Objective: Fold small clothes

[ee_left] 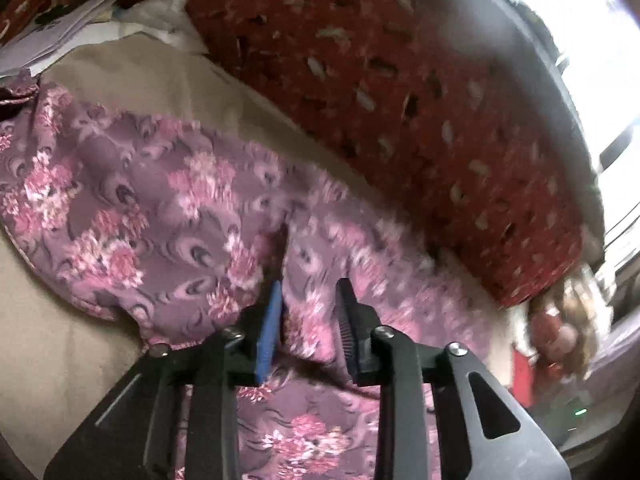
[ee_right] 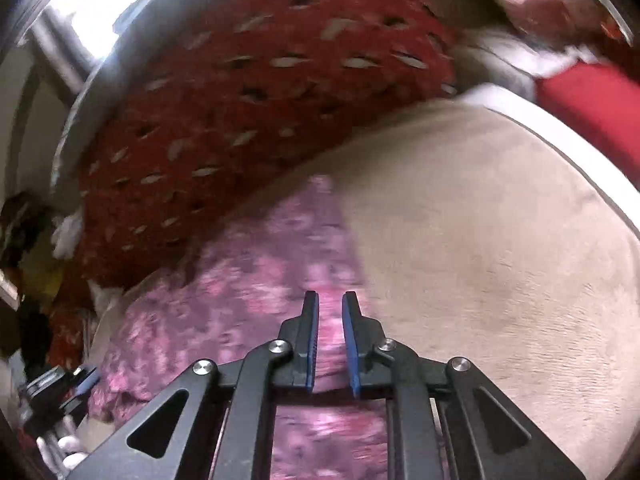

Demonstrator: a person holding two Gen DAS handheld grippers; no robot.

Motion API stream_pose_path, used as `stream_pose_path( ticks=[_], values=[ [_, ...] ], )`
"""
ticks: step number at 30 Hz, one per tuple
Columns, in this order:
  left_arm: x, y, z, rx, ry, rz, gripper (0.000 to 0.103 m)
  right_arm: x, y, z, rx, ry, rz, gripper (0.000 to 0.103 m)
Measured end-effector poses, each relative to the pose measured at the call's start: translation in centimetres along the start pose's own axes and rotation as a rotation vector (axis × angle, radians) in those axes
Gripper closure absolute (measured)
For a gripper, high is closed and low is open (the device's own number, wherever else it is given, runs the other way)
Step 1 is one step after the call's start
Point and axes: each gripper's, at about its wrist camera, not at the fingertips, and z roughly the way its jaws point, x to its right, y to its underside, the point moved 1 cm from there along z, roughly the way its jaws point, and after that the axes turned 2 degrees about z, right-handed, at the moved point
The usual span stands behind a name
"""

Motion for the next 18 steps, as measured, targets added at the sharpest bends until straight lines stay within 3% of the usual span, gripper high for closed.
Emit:
stream_pose_path(
  ticks=[4, 7, 13, 18],
  values=[
    [-0.6, 0.7, 2.7, -0.096, -0.052, -0.013, 0.078, -4.3, 1.1, 1.5, -0.074, -0.041, -0.118, 0.087],
    [-1.3, 0.3, 2.0, -0.089, -0.009, -0.056, 0.078, -7.0, 2.5, 3.1, -0.129, -0.073, -0.173, 0.085],
    [-2.6, -0.2, 0.8, -0.071, 0.005, -0.088, 0.078, -12.9, 5.5, 6.8, -0.224, -0.119, -0.275, 0.084],
    [-3.2, -0.4, 0.2, -0.064, 0.015, -0.109, 0.077, -18.4, 7.6, 8.7, -0.238, -0.148, -0.370, 0.080]
  ],
)
